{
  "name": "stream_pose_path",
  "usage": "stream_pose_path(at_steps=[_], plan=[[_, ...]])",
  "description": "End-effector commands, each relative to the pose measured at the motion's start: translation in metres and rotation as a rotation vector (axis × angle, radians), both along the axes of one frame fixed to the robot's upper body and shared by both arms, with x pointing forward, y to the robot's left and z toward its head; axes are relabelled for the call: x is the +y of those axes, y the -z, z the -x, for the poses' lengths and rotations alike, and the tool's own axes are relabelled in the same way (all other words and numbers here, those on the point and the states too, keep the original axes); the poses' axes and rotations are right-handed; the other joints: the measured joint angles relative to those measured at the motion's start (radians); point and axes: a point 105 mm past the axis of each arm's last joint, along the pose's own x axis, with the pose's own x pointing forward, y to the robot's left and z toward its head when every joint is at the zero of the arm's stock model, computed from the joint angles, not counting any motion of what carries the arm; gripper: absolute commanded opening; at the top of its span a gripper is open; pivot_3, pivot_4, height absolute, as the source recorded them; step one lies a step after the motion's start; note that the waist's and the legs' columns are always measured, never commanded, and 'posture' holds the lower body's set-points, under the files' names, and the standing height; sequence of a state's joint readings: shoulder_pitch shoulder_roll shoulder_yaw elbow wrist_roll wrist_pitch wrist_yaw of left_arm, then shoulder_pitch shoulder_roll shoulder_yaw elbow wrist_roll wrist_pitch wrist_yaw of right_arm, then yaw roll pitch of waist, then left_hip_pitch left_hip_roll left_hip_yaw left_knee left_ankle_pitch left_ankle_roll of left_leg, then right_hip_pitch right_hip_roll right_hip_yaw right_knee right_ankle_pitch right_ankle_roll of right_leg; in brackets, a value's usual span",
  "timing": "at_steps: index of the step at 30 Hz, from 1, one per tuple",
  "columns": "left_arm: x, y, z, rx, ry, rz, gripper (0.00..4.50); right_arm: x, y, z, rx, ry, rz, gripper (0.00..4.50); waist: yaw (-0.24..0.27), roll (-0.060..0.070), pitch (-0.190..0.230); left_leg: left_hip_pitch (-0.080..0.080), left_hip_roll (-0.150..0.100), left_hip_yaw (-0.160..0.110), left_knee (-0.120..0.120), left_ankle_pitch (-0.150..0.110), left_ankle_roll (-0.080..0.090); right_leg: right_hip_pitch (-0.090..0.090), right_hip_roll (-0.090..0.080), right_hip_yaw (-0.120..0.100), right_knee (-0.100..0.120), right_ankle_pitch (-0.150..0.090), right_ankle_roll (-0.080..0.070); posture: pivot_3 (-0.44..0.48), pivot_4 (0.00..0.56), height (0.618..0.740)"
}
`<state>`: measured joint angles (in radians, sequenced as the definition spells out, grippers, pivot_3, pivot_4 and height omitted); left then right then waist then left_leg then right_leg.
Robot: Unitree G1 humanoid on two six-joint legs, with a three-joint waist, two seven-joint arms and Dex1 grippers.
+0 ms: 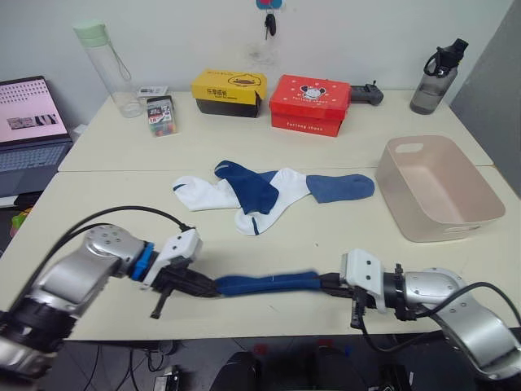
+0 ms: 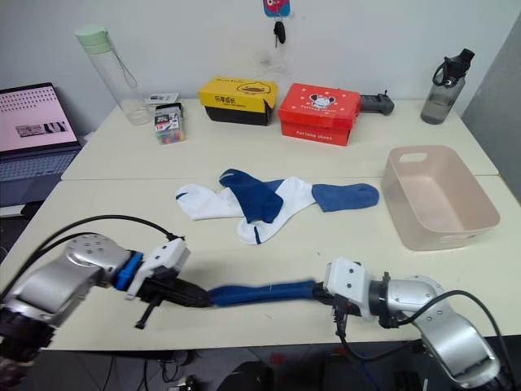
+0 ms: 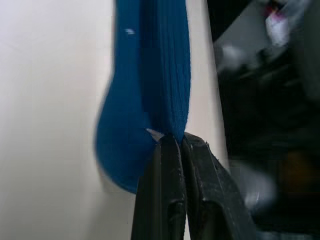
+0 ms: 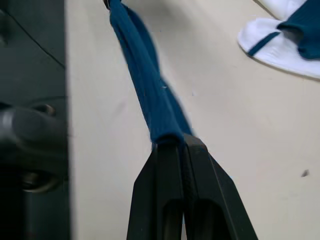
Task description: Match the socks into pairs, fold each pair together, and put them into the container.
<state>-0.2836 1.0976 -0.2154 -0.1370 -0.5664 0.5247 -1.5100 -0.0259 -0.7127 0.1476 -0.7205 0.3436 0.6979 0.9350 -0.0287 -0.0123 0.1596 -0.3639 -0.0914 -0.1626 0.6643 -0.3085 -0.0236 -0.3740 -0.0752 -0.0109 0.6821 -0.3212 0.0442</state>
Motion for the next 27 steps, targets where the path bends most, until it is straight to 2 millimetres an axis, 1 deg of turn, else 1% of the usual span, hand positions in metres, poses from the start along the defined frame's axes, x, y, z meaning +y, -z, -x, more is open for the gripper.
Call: stream_pose_path(at_steps=[1, 2, 5, 8, 10, 11, 13, 14, 15, 16, 17, 18, 19, 21, 22, 23, 25, 27], plan=[[0.0, -0.016, 0.018, 0.18, -0.016, 0.059, 0.05, 0.001, -0.019, 0.021, 0.139, -0.034, -0.053, 0.0, 0.0, 0.0, 0.0, 0.0, 0.0, 0.0, 0.0, 0.0, 0.0, 0.0, 0.0, 0.0, 0.0, 0.0, 0.0, 0.0, 0.15, 0.726], [0.002, -0.014, 0.02, 0.225, -0.033, 0.048, 0.05, 0.001, -0.02, 0.021, 0.171, -0.019, -0.057, 0.0, 0.0, 0.0, 0.0, 0.0, 0.0, 0.0, 0.0, 0.0, 0.0, 0.0, 0.0, 0.0, 0.0, 0.0, 0.0, 0.0, 0.15, 0.726], [0.004, -0.004, 0.01, 0.29, -0.123, 0.044, 0.05, 0.002, -0.016, 0.007, 0.223, 0.076, -0.054, 0.0, 0.0, 0.0, 0.0, 0.0, 0.0, 0.0, 0.0, -0.001, 0.002, 0.0, 0.0, 0.0, 0.0, 0.0, 0.0, 0.0, 0.15, 0.726], [0.0, 0.009, -0.016, 0.27, -0.192, 0.049, 0.05, 0.006, -0.011, -0.013, 0.247, 0.167, -0.059, 0.0, 0.002, 0.0, 0.0, 0.0, 0.0, 0.0, 0.0, -0.001, 0.002, 0.0, 0.0, 0.0, 0.0, 0.0, 0.0, 0.0, 0.15, 0.726], [-0.002, 0.016, -0.026, 0.254, -0.198, 0.035, 0.05, 0.008, -0.009, -0.02, 0.268, 0.195, -0.06, 0.0, 0.003, 0.0, 0.0, 0.0, -0.001, 0.0, 0.001, 0.0, 0.0, 0.0, 0.0, -0.001, 0.0, 0.0, 0.0, 0.0, 0.15, 0.726], [-0.006, 0.019, -0.04, 0.219, -0.224, 0.035, 0.05, 0.008, -0.005, -0.027, 0.264, 0.213, -0.043, 0.0, 0.003, 0.0, 0.0, -0.001, -0.001, 0.0, 0.0, 0.0, 0.0, 0.0, 0.0, 0.0, 0.0, 0.0, 0.0, 0.0, 0.15, 0.726], [-0.012, 0.019, -0.062, 0.166, -0.267, 0.059, 0.05, 0.008, -0.001, -0.041, 0.238, 0.258, -0.024, 0.0, 0.004, -0.001, 0.0, -0.002, -0.002, 0.0, 0.001, 0.0, 0.0, -0.001, -0.001, 0.0, -0.001, 0.0, 0.0, 0.0, 0.15, 0.726], [-0.012, 0.02, -0.069, 0.134, -0.278, 0.047, 0.02, 0.007, -0.001, -0.047, 0.221, 0.281, -0.02, 0.23, 0.003, -0.002, 0.0, -0.003, -0.002, 0.0, 0.001, 0.0, 0.0, -0.003, -0.001, 0.0, 0.0, 0.0, 0.0, 0.0, 0.15, 0.726], [-0.012, 0.02, -0.072, 0.117, -0.28, 0.037, 0.0, 0.006, -0.001, -0.051, 0.211, 0.293, -0.02, 0.5, 0.002, -0.002, 0.0, -0.004, -0.002, 0.0, 0.001, 0.0, 0.0, -0.005, -0.001, 0.0, 0.0, 0.0, 0.0, 0.0, 0.15, 0.726], [-0.012, 0.016, -0.079, 0.089, -0.301, 0.054, 0.0, 0.005, -0.003, -0.057, 0.192, 0.317, -0.028, 0.68, 0.001, -0.002, 0.0, -0.005, -0.002, 0.001, 0.002, 0.0, 0.0, -0.005, -0.001, 0.0, 0.0, 0.0, 0.0, 0.0, 0.15, 0.726], [-0.011, 0.009, -0.084, 0.078, -0.319, 0.078, 0.46, 0.004, -0.006, -0.061, 0.173, 0.334, -0.037, 1.04, -0.001, -0.002, 0.0, -0.006, -0.002, 0.001, 0.002, 0.0, -0.001, -0.006, -0.001, 0.0, 0.001, 0.0, 0.0, 0.0, 0.15, 0.726], [-0.011, 0.001, -0.089, 0.069, -0.339, 0.107, 0.63, 0.002, -0.01, -0.065, 0.154, 0.35, -0.047, 1.34, -0.004, -0.002, 0.0, -0.006, -0.001, 0.001, 0.002, 0.0, -0.001, -0.007, -0.001, 0.0, 0.001, 0.0, 0.0, 0.0, 0.15, 0.726], [-0.009, -0.006, -0.092, 0.061, -0.36, 0.133, 0.91, -0.001, -0.012, -0.067, 0.141, 0.36, -0.052, 1.69, -0.005, -0.002, 0.0, -0.006, -0.001, 0.001, 0.001, 0.0, -0.001, -0.008, -0.001, 0.001, 0.001, 0.0, 0.0, 0.0, 0.15, 0.726], [-0.005, -0.014, -0.093, 0.056, -0.386, 0.155, 1.56, -0.005, -0.015, -0.067, 0.123, 0.369, -0.054, 2.41, -0.007, -0.002, 0.0, -0.011, -0.001, 0.001, 0.003, 0.001, -0.001, -0.014, -0.001, 0.002, 0.005, 0.0, 0.0, 0.0, 0.15, 0.726], [0.0, -0.018, -0.091, 0.057, -0.41, 0.164, 1.91, -0.008, -0.019, -0.068, 0.109, 0.385, -0.066, 2.82, -0.007, -0.002, 0.0, -0.013, -0.001, 0.001, 0.005, 0.001, -0.001, -0.016, -0.001, 0.002, 0.007, 0.0, 0.0, 0.0, 0.15, 0.726], [0.003, -0.02, -0.089, 0.059, -0.426, 0.169, 2.18, -0.011, -0.021, -0.069, 0.098, 0.396, -0.075, 3.11, -0.008, -0.002, 0.0, -0.013, -0.001, 0.001, 0.005, 0.001, -0.001, -0.016, -0.001, 0.001, 0.007, 0.0, 0.0, 0.0, 0.15, 0.726], [0.01, -0.019, -0.081, 0.054, -0.466, 0.172, 2.83, -0.016, -0.027, -0.068, 0.079, 0.423, -0.105, 3.84, -0.01, -0.001, 0.0, -0.015, -0.001, 0.001, 0.007, 0.001, -0.001, -0.017, -0.001, 0.002, 0.008, 0.0, 0.0, 0.0, 0.15, 0.726], [0.012, -0.017, -0.074, 0.07, -0.525, 0.197, 3.47, -0.019, -0.029, -0.063, 0.085, 0.44, -0.123, 4.5, -0.008, -0.001, 0.0, -0.015, -0.001, 0.001, 0.008, 0.001, -0.001, -0.017, -0.001, 0.002, 0.009, 0.0, 0.0, 0.0, 0.15, 0.726]])
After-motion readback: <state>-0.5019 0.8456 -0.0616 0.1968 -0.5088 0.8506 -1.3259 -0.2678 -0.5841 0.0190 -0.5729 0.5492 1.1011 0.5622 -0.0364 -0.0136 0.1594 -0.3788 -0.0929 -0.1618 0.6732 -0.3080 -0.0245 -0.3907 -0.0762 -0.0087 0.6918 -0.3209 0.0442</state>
